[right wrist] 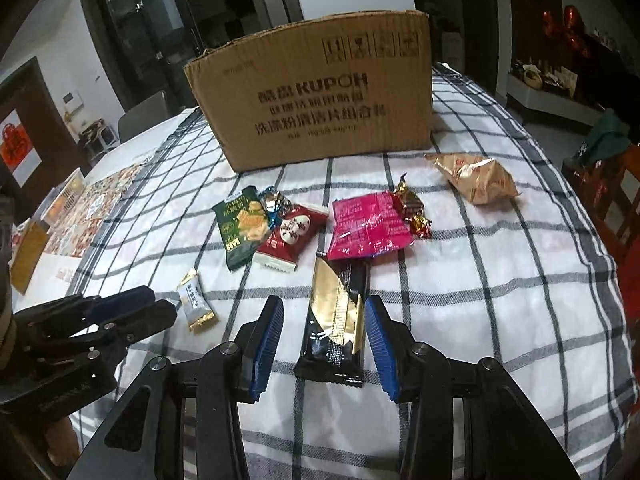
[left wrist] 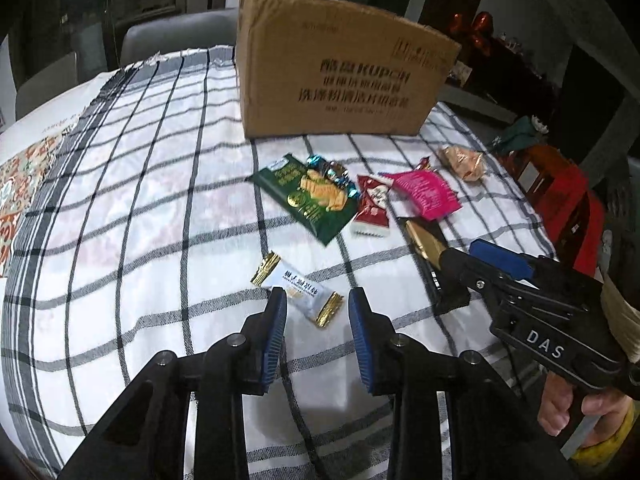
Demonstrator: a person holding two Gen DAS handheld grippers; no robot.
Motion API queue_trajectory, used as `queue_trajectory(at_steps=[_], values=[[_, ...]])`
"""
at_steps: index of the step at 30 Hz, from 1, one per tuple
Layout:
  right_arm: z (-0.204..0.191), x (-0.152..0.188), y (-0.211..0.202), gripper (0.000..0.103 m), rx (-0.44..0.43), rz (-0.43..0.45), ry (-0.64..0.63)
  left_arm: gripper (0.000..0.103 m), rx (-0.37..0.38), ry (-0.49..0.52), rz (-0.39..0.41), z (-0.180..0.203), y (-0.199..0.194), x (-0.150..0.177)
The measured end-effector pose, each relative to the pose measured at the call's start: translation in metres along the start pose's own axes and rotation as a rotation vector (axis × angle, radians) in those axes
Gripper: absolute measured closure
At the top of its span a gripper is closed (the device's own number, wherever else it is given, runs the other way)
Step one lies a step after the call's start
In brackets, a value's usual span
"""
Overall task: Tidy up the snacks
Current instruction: 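Grasp the gold-and-black bar with the right tool while the left tool grasps the small white candy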
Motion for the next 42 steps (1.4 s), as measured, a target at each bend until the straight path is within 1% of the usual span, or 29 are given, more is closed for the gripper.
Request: queue_trajectory(at_steps=[5, 9, 11, 13, 17, 20, 29, 31, 33, 34, 36, 38, 42], values=[[0.004, 0.003, 0.007, 0.060, 0.002, -0.017, 0.015, 0.074, -0.031, -0.052, -0.018, -0.004, 0.014, -0.002], [0.006, 0.004, 0.011, 0.059, 0.000, -0.022, 0.028, 0.075, -0.074, -0.077, -0.005, -0.003, 0.022, -0.007], [0.006, 0.004, 0.012, 0.059, -0.003, -0.023, 0.030, 0.075, -0.077, -0.091, -0.010, -0.002, 0.026, -0.009], [0.007, 0.004, 0.013, 0.059, -0.004, -0.023, 0.030, 0.075, -0.119, -0.093, -0.004, -0.003, 0.030, -0.011], [0.006, 0.004, 0.014, 0.059, -0.007, -0.025, 0.029, 0.075, -0.151, -0.104, 0.009, -0.005, 0.028, -0.006], [0.006, 0.005, 0.017, 0.059, -0.008, -0.030, 0.031, 0.075, -0.144, -0.099, -0.001, -0.003, 0.032, -0.006], [0.003, 0.002, 0.025, 0.059, -0.001, -0.037, 0.020, 0.075, -0.127, -0.103, 0.003, 0.000, 0.041, -0.011], [0.002, 0.000, 0.027, 0.059, 0.008, -0.038, 0.010, 0.077, -0.123, -0.104, 0.006, -0.001, 0.041, -0.012], [0.001, 0.000, 0.028, 0.060, 0.017, -0.036, 0.002, 0.081, -0.107, -0.107, 0.003, -0.001, 0.041, -0.012], [0.001, -0.001, 0.028, 0.060, 0.023, -0.035, -0.005, 0.082, -0.099, -0.110, 0.002, -0.002, 0.041, -0.012], [0.000, -0.001, 0.029, 0.065, 0.038, -0.037, -0.015, 0.083, -0.089, -0.113, 0.006, -0.003, 0.039, -0.012], [0.001, -0.001, 0.029, 0.069, 0.035, -0.034, -0.011, 0.085, -0.080, -0.116, 0.009, -0.004, 0.038, -0.011], [0.004, 0.000, 0.026, 0.070, 0.013, -0.031, 0.008, 0.087, -0.062, -0.106, 0.017, 0.000, 0.031, -0.010]])
Point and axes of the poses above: each gripper's, at about its wrist camera, not at the fingertips, and y roughly the way its jaws point, z to its right, x to its underside, the point moved 3 cm from there along y, roughly the way its jaws point, and after that the axes turned 13 degrees about -y, right-handed, at the moved point
